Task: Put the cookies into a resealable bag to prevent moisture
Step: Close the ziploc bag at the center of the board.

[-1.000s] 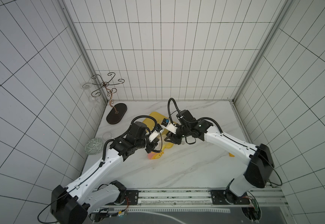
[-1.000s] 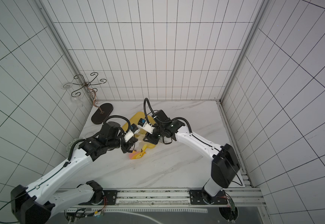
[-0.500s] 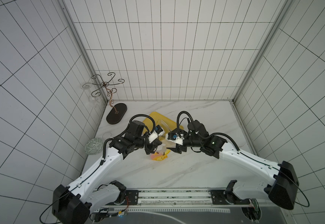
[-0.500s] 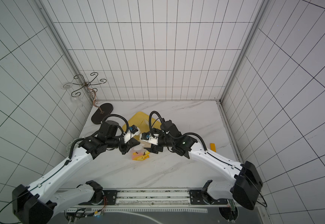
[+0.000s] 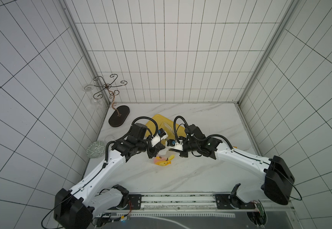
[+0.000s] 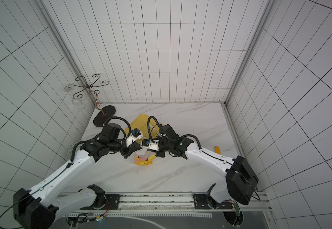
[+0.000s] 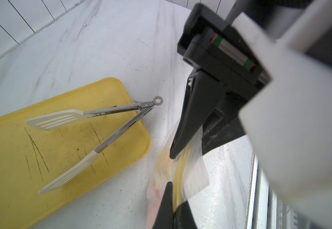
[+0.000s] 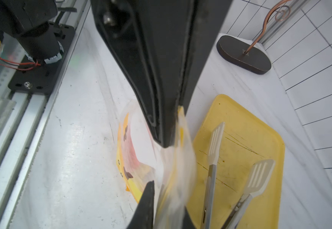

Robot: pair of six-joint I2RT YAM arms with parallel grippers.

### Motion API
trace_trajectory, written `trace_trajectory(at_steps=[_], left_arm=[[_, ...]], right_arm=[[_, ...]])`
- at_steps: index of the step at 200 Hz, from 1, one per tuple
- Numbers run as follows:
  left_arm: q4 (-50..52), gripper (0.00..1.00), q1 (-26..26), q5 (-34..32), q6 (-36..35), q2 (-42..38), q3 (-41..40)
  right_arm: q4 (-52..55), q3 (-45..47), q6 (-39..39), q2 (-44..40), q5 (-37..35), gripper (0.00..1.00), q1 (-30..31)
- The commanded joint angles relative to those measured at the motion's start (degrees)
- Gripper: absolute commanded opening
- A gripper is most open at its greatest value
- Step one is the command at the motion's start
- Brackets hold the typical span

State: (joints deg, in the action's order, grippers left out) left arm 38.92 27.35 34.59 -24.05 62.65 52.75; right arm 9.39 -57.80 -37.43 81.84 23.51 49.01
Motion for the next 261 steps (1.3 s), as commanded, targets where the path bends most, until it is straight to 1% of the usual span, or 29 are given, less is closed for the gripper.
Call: trace_trajectory(at_steps=[1,20,28,47,57,73,85,100,119,131,167,174,184,215,219,236,261], left_arm=[[0.48,0.0,-0.37,1.2,-1.35,-0.86,-0.7],[0.41,0.0,-0.64,-0.39,-1.15,-1.31,-1.1],[0.31,0.08,-0.64,-0.7,-1.23,-1.31,-1.24],[0.1,0.26,-0.55,0.41,-1.18,-0.89,-0.53],[-0.14,0.33,-0.46,1.55,-1.3,-0.65,0.09],[-0.98,0.34,-0.33,4.26,-1.86,-0.65,1.03],[-2.02,0.35,-0.15,6.91,-1.78,-0.59,0.64],[-2.78,0.35,0.24,7.46,-1.8,-0.44,-0.15],[-4.82,0.34,0.24,9.61,-0.39,-0.43,0.26],[-6.61,0.31,0.24,11.23,0.98,-0.39,0.08],[-8.09,0.15,0.24,14.94,1.79,1.08,-1.54],[-7.79,0.13,0.24,15.03,1.66,1.2,-1.72],[-6.89,0.12,0.33,14.34,0.86,1.19,-1.86],[-3.93,0.14,0.41,12.64,-0.6,0.47,-1.85],[-3.94,0.13,0.42,12.24,-0.75,0.41,-1.88],[-5.03,0.0,0.42,11.12,-0.84,0.76,-1.76],[-5.5,0.0,0.42,12.49,0.41,1.76,0.13]], right_arm=[[1.4,-6.69,0.33,0.24,2.69,0.09,-0.32],[4.16,-7.79,0.5,0.58,3.42,0.02,-0.66],[5.38,-8.35,0.8,0.66,3.71,0.0,-0.67],[7.99,-10.34,1.88,0.9,4.73,0.0,-0.83],[11.19,-11.65,2.71,1.41,5.53,0.0,-0.93],[14.98,-13.57,3.47,2.6,7.37,0.0,-1.29],[15.13,-13.42,4.26,2.42,8.65,0.0,-1.59],[14.78,-12.75,4.8,2.18,9.18,0.0,-1.95],[15.46,-12.4,4.99,2.7,10.34,0.0,-2.33],[15.58,-12.33,5.09,2.96,10.87,0.0,-2.43],[15.5,-12.61,5.79,2.88,11.47,0.0,-3.08],[15.42,-12.52,6.03,2.75,11.75,0.0,-3.34],[15.12,-12.52,6.46,2.58,12.2,0.0,-3.73],[15.13,-12.65,7.24,2.62,13.82,0.0,-4.63],[15.13,-12.65,7.28,2.62,14.04,0.0,-4.71],[15.26,-12.57,7.28,2.7,14.85,0.0,-4.72],[16.45,-12.28,6.84,2.81,14.34,0.0,-4.72]])
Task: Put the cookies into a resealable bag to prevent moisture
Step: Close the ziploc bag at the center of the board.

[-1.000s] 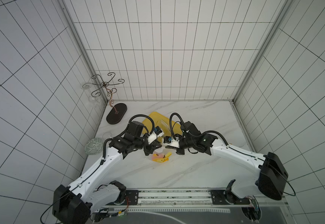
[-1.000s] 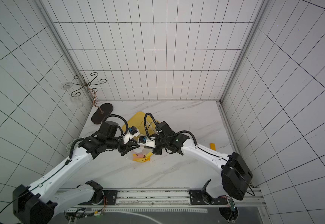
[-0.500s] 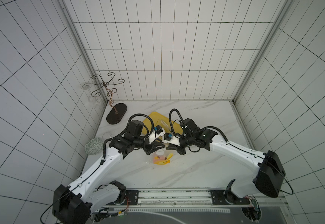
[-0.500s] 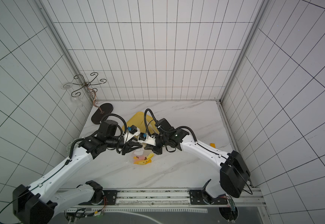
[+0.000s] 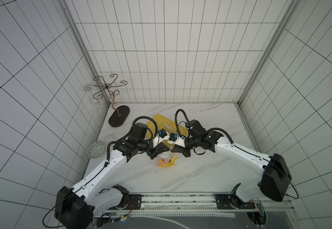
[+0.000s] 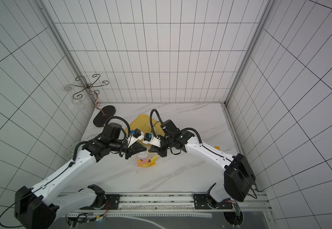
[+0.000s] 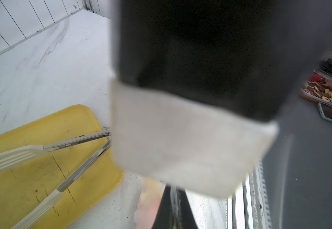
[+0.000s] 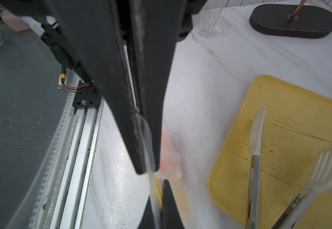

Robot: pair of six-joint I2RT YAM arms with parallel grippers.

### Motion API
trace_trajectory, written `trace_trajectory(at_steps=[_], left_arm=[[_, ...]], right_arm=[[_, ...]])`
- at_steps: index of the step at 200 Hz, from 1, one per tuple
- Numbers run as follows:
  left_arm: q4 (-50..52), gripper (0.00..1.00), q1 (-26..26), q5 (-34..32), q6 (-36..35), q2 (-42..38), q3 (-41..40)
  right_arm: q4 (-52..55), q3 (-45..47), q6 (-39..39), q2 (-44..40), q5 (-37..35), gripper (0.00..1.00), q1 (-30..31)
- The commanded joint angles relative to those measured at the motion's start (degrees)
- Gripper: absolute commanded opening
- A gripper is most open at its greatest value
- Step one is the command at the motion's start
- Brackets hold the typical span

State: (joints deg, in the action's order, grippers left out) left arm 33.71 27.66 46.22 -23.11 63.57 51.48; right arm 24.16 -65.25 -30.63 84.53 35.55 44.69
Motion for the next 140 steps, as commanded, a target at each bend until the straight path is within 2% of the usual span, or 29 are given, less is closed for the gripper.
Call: trace_trajectory(at_steps=[1,10,28,39,57,71,82,94,110,140], left_arm=[[-0.22,0.0,0.11,0.88,-0.53,0.94,1.46],[0.6,0.0,0.05,1.05,-0.76,1.03,1.68],[2.76,0.0,-0.18,0.44,-2.09,0.57,1.71],[2.85,0.0,-0.48,0.59,-1.74,-0.01,1.61],[2.08,0.0,-0.84,0.57,-0.88,-0.48,1.69],[1.79,0.0,-1.07,0.86,-0.59,-0.38,1.77],[1.32,0.0,-1.2,1.41,0.15,-0.34,1.99],[0.6,0.0,-1.29,1.93,0.92,-0.34,2.33],[0.61,0.0,-1.37,2.3,1.03,-0.44,2.24],[0.77,0.0,-1.73,3.18,1.16,-0.73,2.1]], right_arm=[[1.63,-4.86,0.05,0.11,2.27,0.0,-0.39],[1.44,-4.43,-0.02,-0.39,1.61,0.0,-0.39],[-0.82,-2.1,-0.13,-1.86,-1.38,0.2,-0.52],[-4.27,1.07,0.01,-3.46,-2.77,0.25,-0.65],[-6.31,4.82,0.22,-5.12,-3.83,0.23,-0.74],[-6.28,5.14,0.24,-5.01,-3.12,0.07,-0.91],[-5.76,5.35,-0.31,-4.69,-2.83,0.03,-1.0],[-4.79,5.53,-1.39,-4.23,-3.2,0.05,-1.0],[-4.83,6.25,-2.5,-4.11,-4.37,0.16,-1.0],[-4.65,6.14,-4.16,-2.61,-5.26,0.21,-1.0]])
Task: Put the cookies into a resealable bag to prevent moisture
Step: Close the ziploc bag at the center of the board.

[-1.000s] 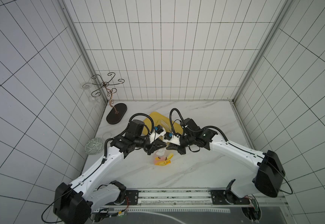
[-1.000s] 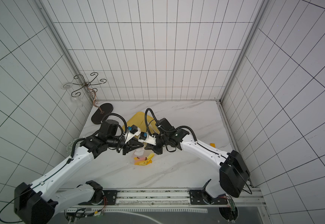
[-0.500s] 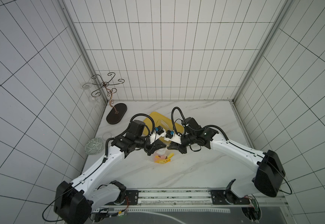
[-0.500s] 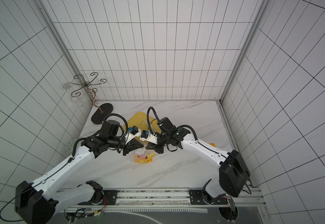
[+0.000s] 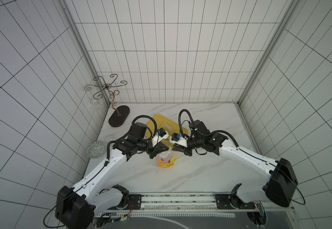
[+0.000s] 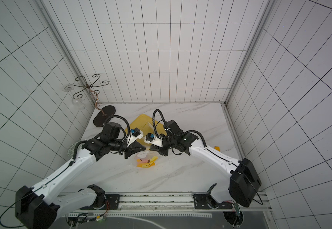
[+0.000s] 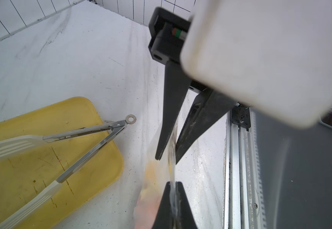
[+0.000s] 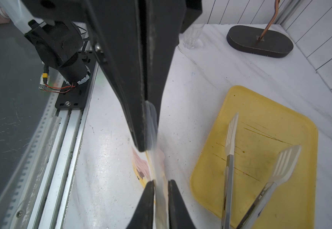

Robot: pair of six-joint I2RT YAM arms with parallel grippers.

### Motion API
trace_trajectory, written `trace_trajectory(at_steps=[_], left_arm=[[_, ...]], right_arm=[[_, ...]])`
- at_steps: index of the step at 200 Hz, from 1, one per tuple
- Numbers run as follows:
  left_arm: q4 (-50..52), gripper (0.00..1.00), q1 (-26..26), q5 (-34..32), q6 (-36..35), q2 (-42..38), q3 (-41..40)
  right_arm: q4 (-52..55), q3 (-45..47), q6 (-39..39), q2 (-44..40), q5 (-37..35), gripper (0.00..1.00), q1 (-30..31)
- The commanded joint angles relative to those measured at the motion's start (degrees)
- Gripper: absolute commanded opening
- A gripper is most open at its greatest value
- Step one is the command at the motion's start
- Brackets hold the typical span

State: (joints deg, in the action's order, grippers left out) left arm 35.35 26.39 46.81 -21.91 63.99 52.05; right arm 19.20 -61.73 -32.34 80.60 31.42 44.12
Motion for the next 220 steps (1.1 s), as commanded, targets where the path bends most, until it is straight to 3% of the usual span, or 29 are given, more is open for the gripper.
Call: trace_trajectory(at_steps=[1,30,68,78,90,121,155,166,181,196,209,220], left_arm=[[-0.93,0.0,-0.46,2.59,-0.01,-1.14,1.5],[-0.83,0.0,-0.73,2.5,-0.43,-1.16,1.23],[-0.49,0.0,-1.5,2.5,-0.29,-1.46,2.09],[-0.09,0.0,-1.6,2.67,-0.53,-1.41,2.0],[0.21,0.0,-1.61,2.97,-0.52,-1.5,1.95],[0.32,0.0,-1.95,3.03,-0.53,-1.71,1.93],[0.22,0.0,-2.09,3.13,-0.51,-1.7,1.48],[0.26,0.0,-2.15,3.11,-0.49,-1.77,1.6],[0.15,0.0,-2.22,3.49,-0.22,-1.93,1.81],[0.19,0.0,-2.38,3.56,-0.13,-1.93,2.02],[0.12,0.0,-2.49,3.81,-0.01,-1.98,1.92],[0.14,0.0,-2.49,3.93,0.03,-1.94,1.75]], right_arm=[[0.35,2.65,-2.46,1.37,-1.16,0.21,-0.44],[1.23,1.16,-1.46,2.37,0.65,0.0,-1.03],[2.38,2.93,-2.36,1.96,0.75,0.0,-1.32],[2.33,3.4,-2.3,1.68,-0.09,0.11,-1.32],[2.56,3.92,-2.37,1.49,-1.62,0.13,-1.49],[4.24,4.72,-2.74,1.07,-3.28,0.0,-2.41],[5.1,4.92,-2.04,0.39,-2.83,0.0,-2.81],[5.08,5.87,-1.62,-0.48,-4.0,0.14,-2.85],[5.08,7.54,-1.25,-1.76,-5.34,0.18,-3.03],[5.16,8.79,-1.08,-2.62,-5.84,0.16,-3.4],[5.5,8.71,-0.82,-2.5,-6.07,0.02,-3.75],[6.16,7.92,-0.54,-2.53,-5.09,0.0,-4.25]])
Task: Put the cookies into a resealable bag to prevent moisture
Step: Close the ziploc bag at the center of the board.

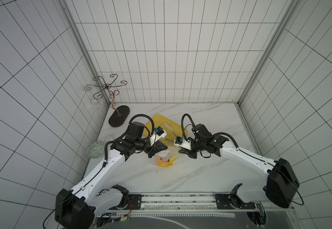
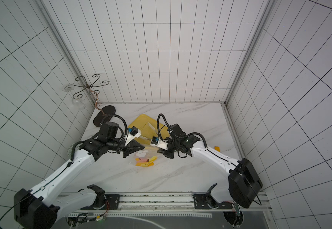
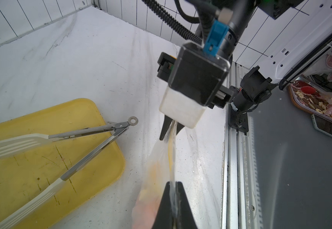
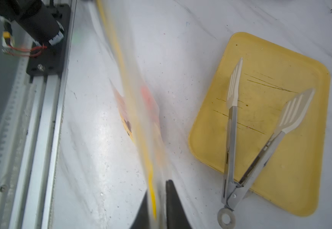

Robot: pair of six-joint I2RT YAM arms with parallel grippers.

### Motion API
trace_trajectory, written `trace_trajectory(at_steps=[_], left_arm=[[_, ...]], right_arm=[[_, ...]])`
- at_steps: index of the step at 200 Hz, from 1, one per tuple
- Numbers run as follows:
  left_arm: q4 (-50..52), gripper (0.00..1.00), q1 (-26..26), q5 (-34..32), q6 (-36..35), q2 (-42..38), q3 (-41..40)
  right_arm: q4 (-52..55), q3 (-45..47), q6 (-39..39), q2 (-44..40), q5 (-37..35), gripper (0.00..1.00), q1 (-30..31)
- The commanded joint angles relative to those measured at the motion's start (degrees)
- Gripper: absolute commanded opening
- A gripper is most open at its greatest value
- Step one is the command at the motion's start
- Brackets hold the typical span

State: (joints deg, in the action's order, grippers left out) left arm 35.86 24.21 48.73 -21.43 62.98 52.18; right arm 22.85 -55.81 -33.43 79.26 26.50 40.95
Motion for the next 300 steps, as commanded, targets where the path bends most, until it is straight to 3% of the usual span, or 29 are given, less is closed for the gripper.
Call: trace_trajectory(at_steps=[1,17,31,62,88,110,142,164,187,219,256,300], left_arm=[[-0.4,0.0,-0.3,1.99,-0.45,-0.93,1.57],[-0.41,0.0,-0.39,1.64,-0.54,-1.18,1.13],[-0.36,0.0,-0.39,1.63,-0.52,-1.47,1.0],[-0.59,0.0,-0.65,1.78,-0.35,-1.59,1.01],[-1.79,0.0,-0.74,2.4,0.76,-1.55,1.07],[-1.55,0.0,-1.17,2.43,1.24,-1.72,1.52],[-0.5,0.0,-0.65,-1.07,-1.34,-1.69,-1.13],[-0.97,0.0,1.73,-4.63,-2.47,-0.64,-1.56],[-6.04,0.0,2.07,-3.11,-1.49,1.04,-2.03],[-13.93,0.17,2.7,1.23,4.03,2.45,-3.37],[-8.26,0.3,3.04,1.87,0.53,0.07,-2.11],[-4.66,0.45,3.95,1.12,1.14,-1.68,2.34]], right_arm=[[2.53,1.97,0.56,-1.16,-0.07,0.0,-1.15],[2.51,1.84,0.48,-1.68,0.11,0.0,-1.31],[2.55,2.52,0.8,-2.79,-0.56,0.15,-1.48],[3.27,4.4,1.96,-6.21,-0.46,0.17,-2.43],[6.0,4.51,0.71,-4.37,0.02,0.0,-2.71],[8.23,4.48,-0.86,-2.56,-1.97,0.0,-2.79],[9.83,1.34,1.14,-7.5,-3.33,0.0,-3.42],[17.83,-5.63,0.85,-7.53,-2.51,0.0,-3.2],[25.82,-8.23,0.26,-6.65,-3.6,0.0,-2.66],[33.22,-10.3,0.73,-4.86,-9.29,0.0,-1.53],[35.15,-21.01,1.61,-3.32,-8.04,0.0,-1.24],[36.55,-22.66,2.31,-2.01,-7.69,0.0,-0.17]])
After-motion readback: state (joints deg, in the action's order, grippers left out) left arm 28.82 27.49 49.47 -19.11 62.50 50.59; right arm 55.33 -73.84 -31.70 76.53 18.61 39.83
